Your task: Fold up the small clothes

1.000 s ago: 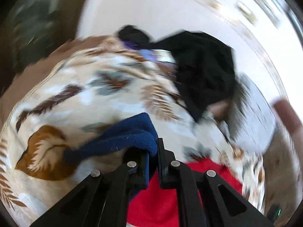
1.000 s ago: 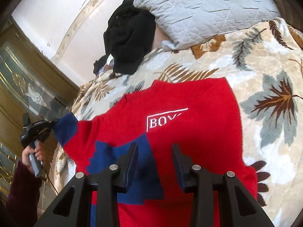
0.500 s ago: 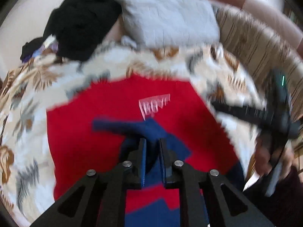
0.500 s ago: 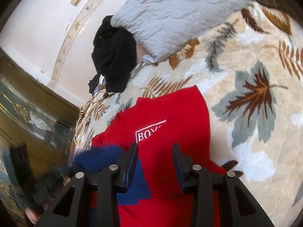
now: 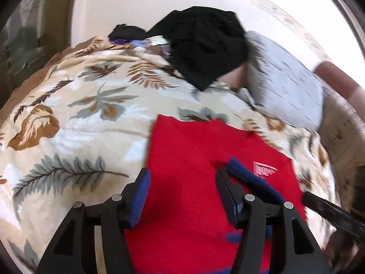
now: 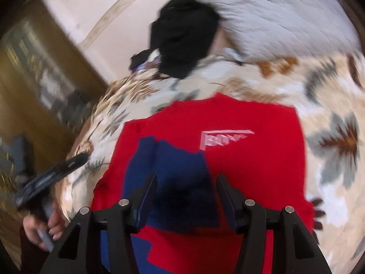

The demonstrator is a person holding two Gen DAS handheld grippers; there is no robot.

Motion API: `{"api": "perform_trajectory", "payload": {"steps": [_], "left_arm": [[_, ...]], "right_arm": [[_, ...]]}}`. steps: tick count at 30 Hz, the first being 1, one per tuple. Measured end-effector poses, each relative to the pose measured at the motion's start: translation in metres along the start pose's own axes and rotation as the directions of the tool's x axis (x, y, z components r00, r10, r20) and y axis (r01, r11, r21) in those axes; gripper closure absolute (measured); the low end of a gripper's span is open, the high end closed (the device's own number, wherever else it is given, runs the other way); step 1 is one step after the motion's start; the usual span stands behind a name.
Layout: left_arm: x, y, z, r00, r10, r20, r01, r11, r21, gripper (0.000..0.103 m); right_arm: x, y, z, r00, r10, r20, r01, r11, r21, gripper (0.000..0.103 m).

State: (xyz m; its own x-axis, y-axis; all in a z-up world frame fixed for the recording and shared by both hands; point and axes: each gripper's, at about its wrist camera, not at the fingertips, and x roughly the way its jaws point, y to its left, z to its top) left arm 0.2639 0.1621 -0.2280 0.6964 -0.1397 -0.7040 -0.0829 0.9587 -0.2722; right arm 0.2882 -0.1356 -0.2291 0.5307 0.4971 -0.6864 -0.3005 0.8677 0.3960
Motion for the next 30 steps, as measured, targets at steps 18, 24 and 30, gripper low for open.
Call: {"api": "perform_trajectory", "payload": {"steps": [18, 24, 30], "left_arm": [[0.055, 0.024, -0.016, 0.975, 0.133, -0.181, -0.133, 0.991, 0.009, 0.043], [0.053, 0.016, -0.015, 0.975, 0.165, -0.151, -0.161, 0.986, 0.041, 0.043], [0.018, -0.022, -0.016, 0.988, 0.148, 0.051, -0.155, 0.97, 0.185, 0.043]], "right_arm": [[0.038, -0.003, 0.001, 0.979, -0.184, -0.089, 0.19, 0.98, 0.057, 0.087], [-0.02, -0.065, -0.039, 0.995, -0.089, -0.053, 0.1, 0.957, 0.271, 0.082], [-0.053, -0.101, -0.066, 0.995, -0.103, 0.01, 0.091, 0.912, 0.401, 0.075]]}}
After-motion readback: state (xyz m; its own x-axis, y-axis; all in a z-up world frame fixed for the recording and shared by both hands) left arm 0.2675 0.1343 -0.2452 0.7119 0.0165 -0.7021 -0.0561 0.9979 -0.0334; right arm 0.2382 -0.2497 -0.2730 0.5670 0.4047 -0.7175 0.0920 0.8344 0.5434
